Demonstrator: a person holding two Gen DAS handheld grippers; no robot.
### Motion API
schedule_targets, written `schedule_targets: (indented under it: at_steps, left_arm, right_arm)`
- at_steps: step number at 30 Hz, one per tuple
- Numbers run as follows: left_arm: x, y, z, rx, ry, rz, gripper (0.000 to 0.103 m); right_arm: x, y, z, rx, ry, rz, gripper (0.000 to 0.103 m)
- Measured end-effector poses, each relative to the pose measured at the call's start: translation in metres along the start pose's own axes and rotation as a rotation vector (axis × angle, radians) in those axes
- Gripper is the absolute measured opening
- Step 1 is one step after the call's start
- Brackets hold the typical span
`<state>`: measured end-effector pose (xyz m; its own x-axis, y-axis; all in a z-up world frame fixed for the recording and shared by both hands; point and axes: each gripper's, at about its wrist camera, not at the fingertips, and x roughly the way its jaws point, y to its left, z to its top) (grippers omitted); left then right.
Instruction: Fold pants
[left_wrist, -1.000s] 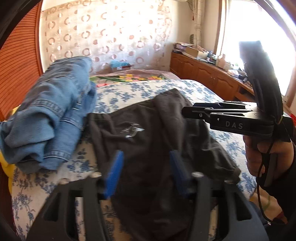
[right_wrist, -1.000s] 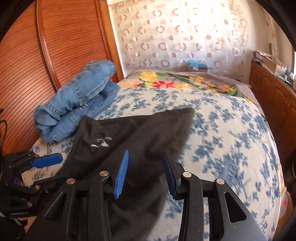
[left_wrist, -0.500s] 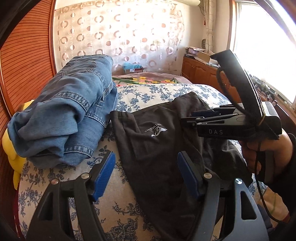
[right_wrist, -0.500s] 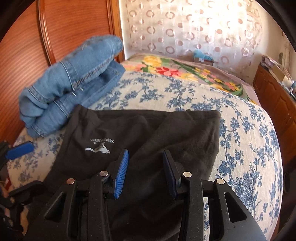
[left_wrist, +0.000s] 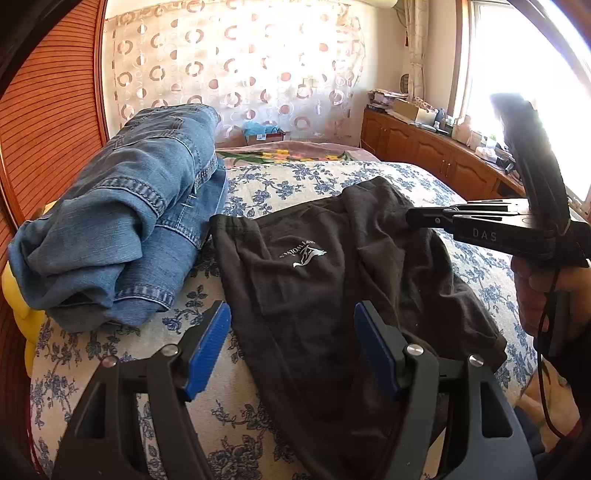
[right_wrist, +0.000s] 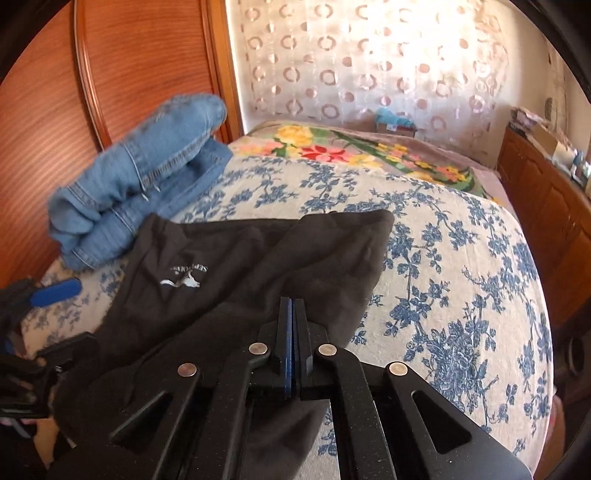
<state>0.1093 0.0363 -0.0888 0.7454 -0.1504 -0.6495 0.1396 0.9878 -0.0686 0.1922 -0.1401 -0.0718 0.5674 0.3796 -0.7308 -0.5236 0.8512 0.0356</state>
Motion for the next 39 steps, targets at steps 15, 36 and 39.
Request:
schedule_targets:
  at_steps: [15, 36, 39]
  left_arm:
    - [-0.004, 0.012, -0.007, -0.015, 0.003, 0.021, 0.07]
    - [-0.002, -0.012, 0.014, 0.035, -0.016, -0.027, 0.07]
    - [0.002, -0.022, 0.024, 0.053, -0.014, -0.06, 0.07]
  right_arm:
    - [0.06, 0.025, 0.03, -0.07, 0.097, -0.048, 0.042]
    - [-0.033, -0.048, -0.032, 0.041, -0.027, -0.076, 0.0]
    - [-0.032, -0.056, -0.045, 0.058, 0.001, -0.08, 0.0]
